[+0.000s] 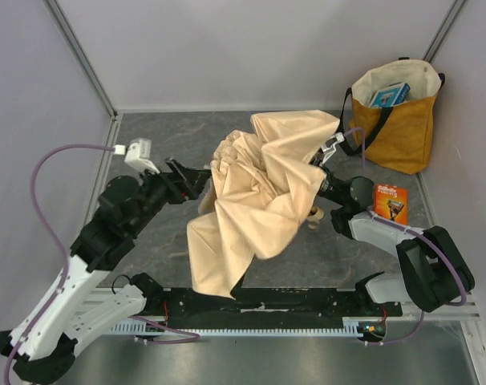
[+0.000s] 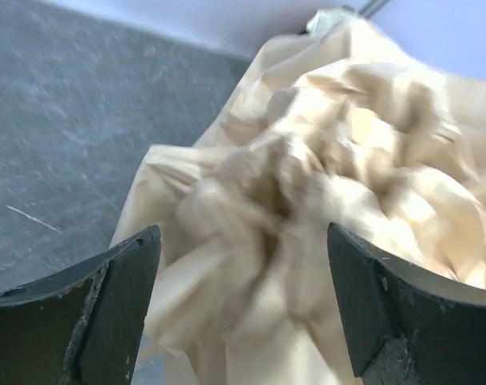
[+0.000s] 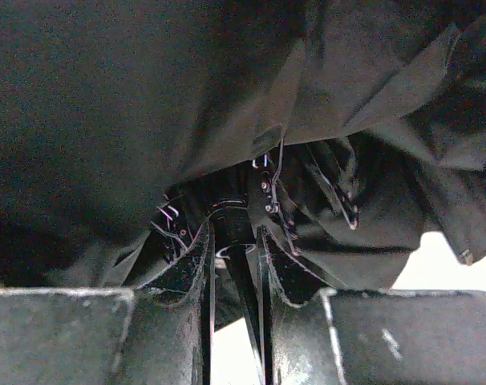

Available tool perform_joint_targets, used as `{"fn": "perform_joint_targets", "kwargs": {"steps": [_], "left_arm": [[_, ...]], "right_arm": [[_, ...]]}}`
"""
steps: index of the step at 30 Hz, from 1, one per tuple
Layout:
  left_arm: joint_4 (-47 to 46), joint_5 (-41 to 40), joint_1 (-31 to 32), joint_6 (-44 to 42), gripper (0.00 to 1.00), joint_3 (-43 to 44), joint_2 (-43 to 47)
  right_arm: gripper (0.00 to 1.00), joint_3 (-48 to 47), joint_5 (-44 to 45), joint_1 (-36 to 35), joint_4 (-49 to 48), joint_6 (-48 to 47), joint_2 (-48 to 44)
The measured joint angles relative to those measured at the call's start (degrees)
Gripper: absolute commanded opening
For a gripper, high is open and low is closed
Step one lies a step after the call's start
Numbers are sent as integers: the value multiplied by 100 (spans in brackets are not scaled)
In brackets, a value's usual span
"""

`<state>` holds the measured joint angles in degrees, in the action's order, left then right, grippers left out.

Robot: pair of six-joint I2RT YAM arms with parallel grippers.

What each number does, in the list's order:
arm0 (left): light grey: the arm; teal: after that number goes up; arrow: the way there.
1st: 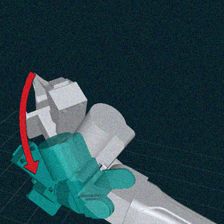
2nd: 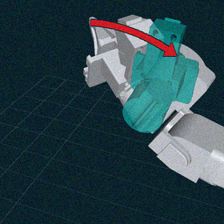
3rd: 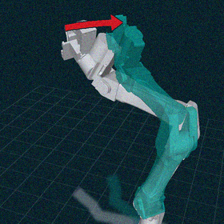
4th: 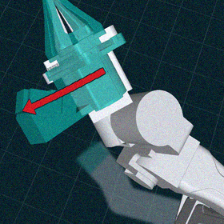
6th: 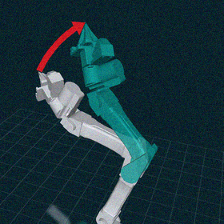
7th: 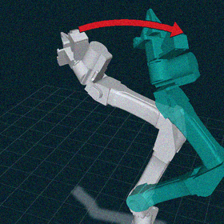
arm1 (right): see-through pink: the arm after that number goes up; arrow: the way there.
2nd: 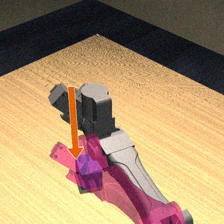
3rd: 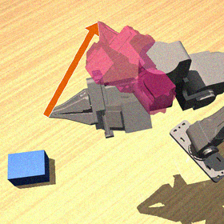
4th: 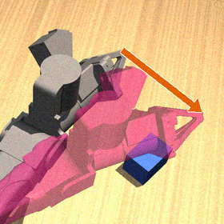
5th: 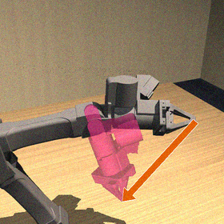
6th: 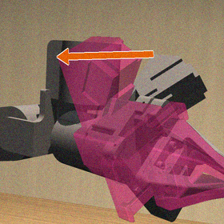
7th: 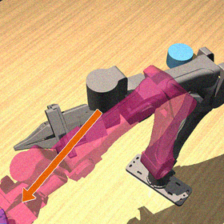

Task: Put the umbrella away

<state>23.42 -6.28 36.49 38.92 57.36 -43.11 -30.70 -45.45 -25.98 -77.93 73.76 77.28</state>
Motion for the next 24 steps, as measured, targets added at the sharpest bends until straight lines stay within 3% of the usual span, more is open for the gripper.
{"fn": "perform_joint_targets", "kwargs": {"steps": [5, 11, 17, 24], "left_arm": [[433, -551, -4, -70, 95, 162, 1019], [728, -682, -4, 210, 96, -17, 1947], [739, 94, -4, 579, 87, -450, 1720], [-310, 1528, -4, 610, 90, -946, 1298]], "right_arm": [[0, -136, 7, 527, 321, 341, 83], [0, -251, 46, 595, 433, 479, 181], [0, -402, 52, 595, 466, 575, 188], [0, -426, 28, 595, 476, 568, 164]]}}
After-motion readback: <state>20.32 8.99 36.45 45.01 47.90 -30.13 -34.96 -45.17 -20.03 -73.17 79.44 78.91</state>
